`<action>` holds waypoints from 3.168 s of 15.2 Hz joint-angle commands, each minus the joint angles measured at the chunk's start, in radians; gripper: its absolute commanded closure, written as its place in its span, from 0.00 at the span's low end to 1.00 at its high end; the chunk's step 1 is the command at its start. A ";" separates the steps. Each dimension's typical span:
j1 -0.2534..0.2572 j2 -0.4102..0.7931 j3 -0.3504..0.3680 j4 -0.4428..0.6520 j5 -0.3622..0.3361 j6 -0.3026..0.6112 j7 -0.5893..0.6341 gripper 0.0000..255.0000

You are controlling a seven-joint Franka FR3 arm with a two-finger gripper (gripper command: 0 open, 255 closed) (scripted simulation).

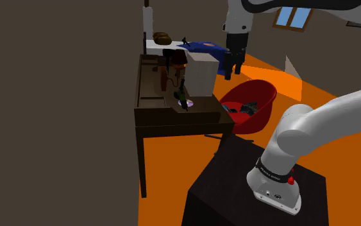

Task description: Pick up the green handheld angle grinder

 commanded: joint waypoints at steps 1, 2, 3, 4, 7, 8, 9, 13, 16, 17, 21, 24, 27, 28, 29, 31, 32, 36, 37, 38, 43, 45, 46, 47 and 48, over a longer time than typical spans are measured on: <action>0.000 0.000 0.000 0.000 0.000 0.000 0.000 0.00; -0.004 0.012 -0.002 -0.019 -0.002 0.043 0.008 0.00; -0.008 0.026 -0.005 -0.036 -0.004 0.085 0.015 0.00; -0.012 0.041 -0.007 -0.052 -0.007 0.128 0.023 0.00; -0.024 0.096 -0.015 -0.091 -0.014 0.257 0.045 0.00; -0.028 0.117 -0.018 -0.101 -0.016 0.299 0.053 0.00; -0.033 0.140 -0.021 -0.110 -0.019 0.342 0.060 0.00; -0.049 0.243 -0.033 -0.128 -0.028 0.510 0.089 0.00; -0.060 0.332 -0.043 -0.125 -0.033 0.631 0.110 0.00; -0.064 0.364 -0.046 -0.120 -0.035 0.670 0.117 0.00; -0.078 0.496 -0.060 -0.088 -0.038 0.817 0.144 0.00; -0.088 0.600 -0.071 -0.049 -0.036 0.916 0.161 0.00; -0.097 0.706 -0.081 0.003 -0.030 1.004 0.177 0.00; -0.100 0.741 -0.085 0.023 -0.027 1.031 0.181 0.00; -0.104 0.777 -0.088 0.045 -0.023 1.057 0.185 0.00; -0.110 0.848 -0.094 0.091 -0.013 1.104 0.192 0.00; -0.114 0.883 -0.097 0.117 -0.007 1.125 0.195 0.00; -0.131 1.010 -0.103 0.217 0.017 1.192 0.204 0.00; -0.131 1.019 -0.102 0.215 0.018 1.203 0.204 0.00; -0.132 1.028 -0.102 0.212 0.019 1.215 0.204 0.00; -0.136 1.076 -0.098 0.203 0.026 1.272 0.203 0.00; -0.136 1.082 -0.097 0.202 0.027 1.278 0.203 0.00; -0.136 1.082 -0.097 0.201 0.026 1.279 0.203 1.00; -0.136 1.083 -0.097 0.202 0.027 1.280 0.203 1.00; -0.136 1.082 -0.097 0.201 0.026 1.280 0.203 1.00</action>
